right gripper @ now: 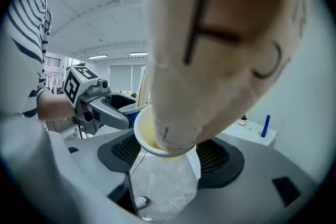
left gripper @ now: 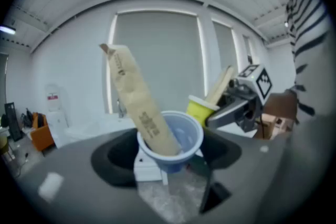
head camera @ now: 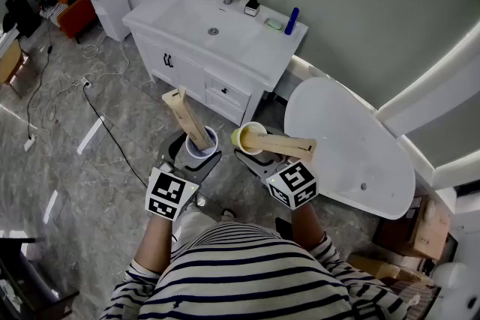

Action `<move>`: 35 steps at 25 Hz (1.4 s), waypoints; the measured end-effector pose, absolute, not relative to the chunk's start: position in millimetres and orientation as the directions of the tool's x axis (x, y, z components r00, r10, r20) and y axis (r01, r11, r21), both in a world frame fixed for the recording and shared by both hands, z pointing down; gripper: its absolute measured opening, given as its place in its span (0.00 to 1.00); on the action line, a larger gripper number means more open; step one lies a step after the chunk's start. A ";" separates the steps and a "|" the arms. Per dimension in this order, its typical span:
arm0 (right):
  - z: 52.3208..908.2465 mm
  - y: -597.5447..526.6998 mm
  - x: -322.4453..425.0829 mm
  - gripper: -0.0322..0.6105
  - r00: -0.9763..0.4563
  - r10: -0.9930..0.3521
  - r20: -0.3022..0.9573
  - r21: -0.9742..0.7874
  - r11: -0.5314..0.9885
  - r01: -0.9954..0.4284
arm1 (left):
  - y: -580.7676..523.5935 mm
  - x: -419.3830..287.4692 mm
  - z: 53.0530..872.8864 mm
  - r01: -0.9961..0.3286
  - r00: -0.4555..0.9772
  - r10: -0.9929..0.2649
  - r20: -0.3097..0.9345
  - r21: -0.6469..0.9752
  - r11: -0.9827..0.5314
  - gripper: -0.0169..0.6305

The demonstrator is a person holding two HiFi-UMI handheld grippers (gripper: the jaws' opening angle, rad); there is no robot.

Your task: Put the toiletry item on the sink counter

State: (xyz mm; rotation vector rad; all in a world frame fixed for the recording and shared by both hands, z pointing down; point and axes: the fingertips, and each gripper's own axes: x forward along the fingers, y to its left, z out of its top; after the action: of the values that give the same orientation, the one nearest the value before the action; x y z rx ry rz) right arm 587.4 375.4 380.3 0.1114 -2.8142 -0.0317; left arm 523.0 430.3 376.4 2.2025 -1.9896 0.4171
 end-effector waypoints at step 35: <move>374.7 359.7 535.7 0.57 -0.957 -0.039 0.287 -0.001 0.999 -0.041 | 418.8 474.1 379.1 -0.995 0.043 -0.956 0.291 -0.069 -0.066 0.59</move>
State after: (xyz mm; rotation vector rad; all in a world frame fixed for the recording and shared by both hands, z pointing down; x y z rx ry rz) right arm 535.7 359.7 374.7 0.0585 -2.8505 0.0106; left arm 474.1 418.8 379.1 2.1540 -2.0370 0.3927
